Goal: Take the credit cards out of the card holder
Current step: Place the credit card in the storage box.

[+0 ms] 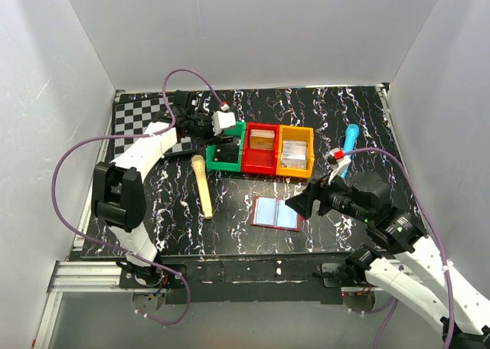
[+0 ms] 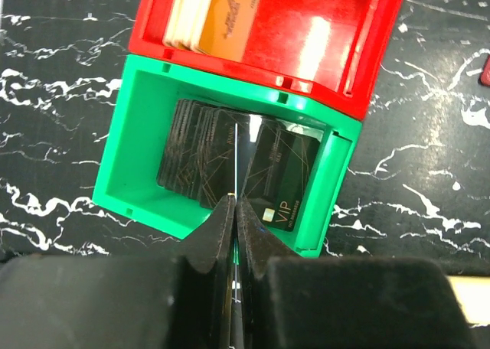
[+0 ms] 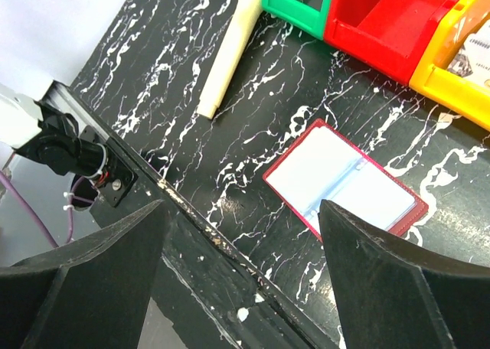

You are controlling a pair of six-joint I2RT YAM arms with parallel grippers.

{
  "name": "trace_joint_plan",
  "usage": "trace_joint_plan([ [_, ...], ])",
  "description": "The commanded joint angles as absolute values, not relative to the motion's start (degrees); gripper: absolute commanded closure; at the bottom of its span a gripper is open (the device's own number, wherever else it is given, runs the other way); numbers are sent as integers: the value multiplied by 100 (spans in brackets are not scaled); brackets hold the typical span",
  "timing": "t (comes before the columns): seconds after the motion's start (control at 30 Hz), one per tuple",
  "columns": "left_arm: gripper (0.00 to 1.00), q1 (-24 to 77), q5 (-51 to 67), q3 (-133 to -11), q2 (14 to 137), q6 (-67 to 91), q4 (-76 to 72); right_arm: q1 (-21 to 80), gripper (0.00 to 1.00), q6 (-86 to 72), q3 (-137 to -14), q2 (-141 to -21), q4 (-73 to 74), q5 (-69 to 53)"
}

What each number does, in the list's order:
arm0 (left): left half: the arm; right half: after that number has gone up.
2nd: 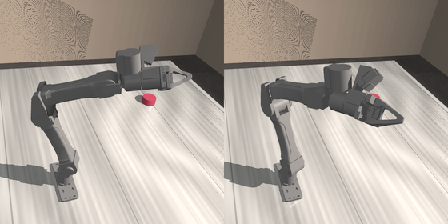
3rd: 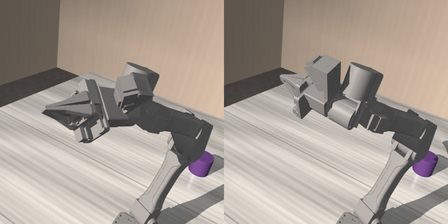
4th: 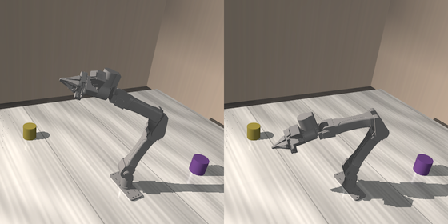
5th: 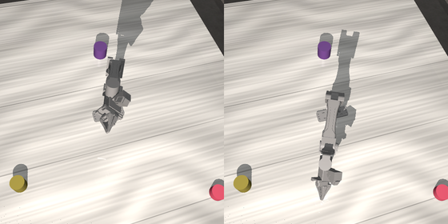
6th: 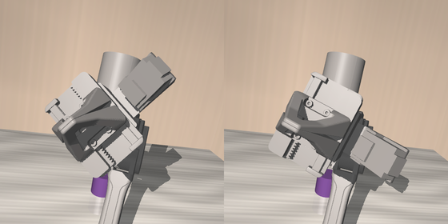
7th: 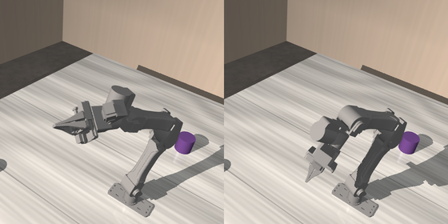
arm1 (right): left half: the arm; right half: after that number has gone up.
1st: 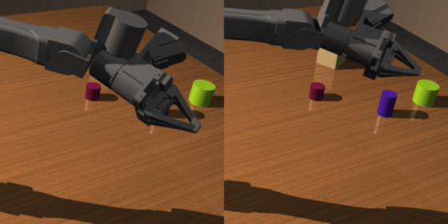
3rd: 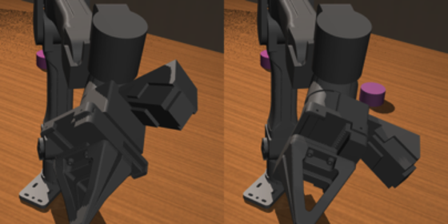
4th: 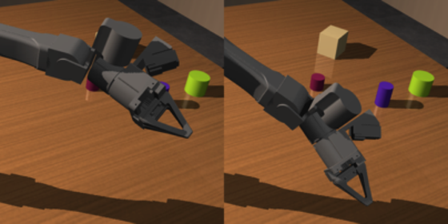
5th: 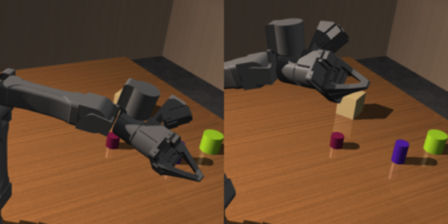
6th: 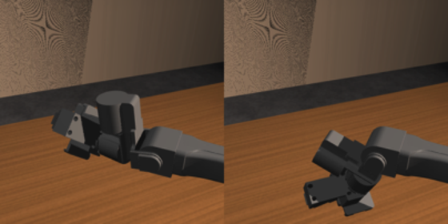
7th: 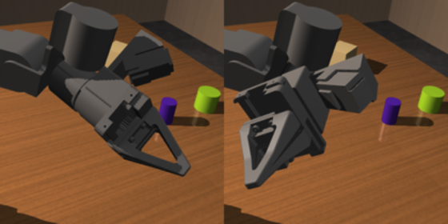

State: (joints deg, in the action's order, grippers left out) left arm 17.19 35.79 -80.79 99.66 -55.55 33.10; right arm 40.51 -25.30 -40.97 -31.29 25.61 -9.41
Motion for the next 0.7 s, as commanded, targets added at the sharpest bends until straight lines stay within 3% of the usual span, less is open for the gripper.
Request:
trace_joint_plan([
  [0.0,100,1740,3885,-8297,10019,-6380,3718,4034,12,-2558,-4052,-3322,2259,-1107],
  [0.67,100,1731,4561,-8236,10564,-7778,3929,4034,11,-2549,-4008,-3630,2171,-1178],
])
